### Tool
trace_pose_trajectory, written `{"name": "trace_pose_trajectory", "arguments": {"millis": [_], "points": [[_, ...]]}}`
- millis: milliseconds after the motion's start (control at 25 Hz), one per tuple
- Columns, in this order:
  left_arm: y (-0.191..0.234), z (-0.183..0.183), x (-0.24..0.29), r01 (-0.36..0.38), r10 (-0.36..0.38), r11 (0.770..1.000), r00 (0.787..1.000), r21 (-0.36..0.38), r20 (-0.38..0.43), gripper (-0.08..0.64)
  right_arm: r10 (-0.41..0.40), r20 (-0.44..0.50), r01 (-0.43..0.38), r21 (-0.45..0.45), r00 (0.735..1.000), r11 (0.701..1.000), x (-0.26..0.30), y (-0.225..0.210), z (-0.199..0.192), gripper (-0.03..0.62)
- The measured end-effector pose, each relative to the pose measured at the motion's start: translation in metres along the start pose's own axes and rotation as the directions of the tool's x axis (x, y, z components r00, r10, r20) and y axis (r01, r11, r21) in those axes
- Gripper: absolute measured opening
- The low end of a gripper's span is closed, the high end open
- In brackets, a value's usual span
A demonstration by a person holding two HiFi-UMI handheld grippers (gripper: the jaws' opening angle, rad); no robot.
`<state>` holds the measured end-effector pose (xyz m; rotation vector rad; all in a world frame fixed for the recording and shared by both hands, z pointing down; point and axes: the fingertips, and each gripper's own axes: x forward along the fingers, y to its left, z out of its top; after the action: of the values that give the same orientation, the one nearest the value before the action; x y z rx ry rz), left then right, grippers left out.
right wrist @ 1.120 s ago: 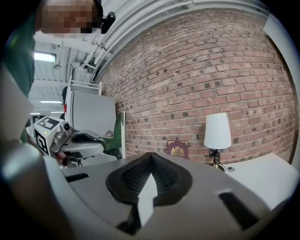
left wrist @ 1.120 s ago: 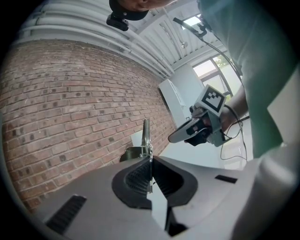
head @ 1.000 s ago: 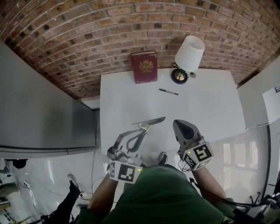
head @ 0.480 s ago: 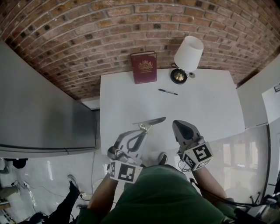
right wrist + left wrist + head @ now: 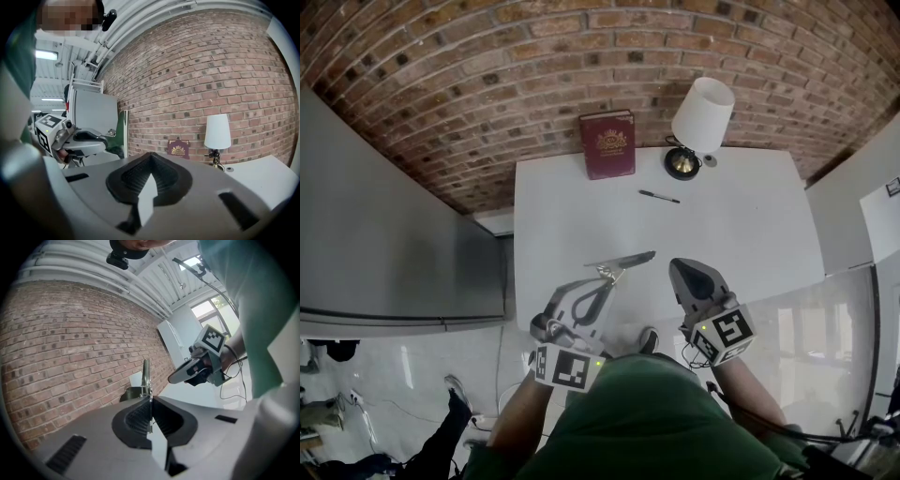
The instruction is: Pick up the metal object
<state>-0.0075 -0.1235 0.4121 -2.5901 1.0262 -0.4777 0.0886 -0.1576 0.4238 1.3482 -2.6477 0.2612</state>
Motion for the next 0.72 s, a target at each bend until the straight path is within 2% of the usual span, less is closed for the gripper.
{"name": "trace_pose_trajectory", "arguments": {"millis": [720], "points": [[-0.0075, -0.0074, -0.0047, 0.015, -0.014, 1.000, 1.000, 0.013, -0.014, 0.009, -0.010, -0.008, 0.010, -0.005, 1.000, 1.000, -0.0083, 0.0047, -0.0085, 0.002]]}}
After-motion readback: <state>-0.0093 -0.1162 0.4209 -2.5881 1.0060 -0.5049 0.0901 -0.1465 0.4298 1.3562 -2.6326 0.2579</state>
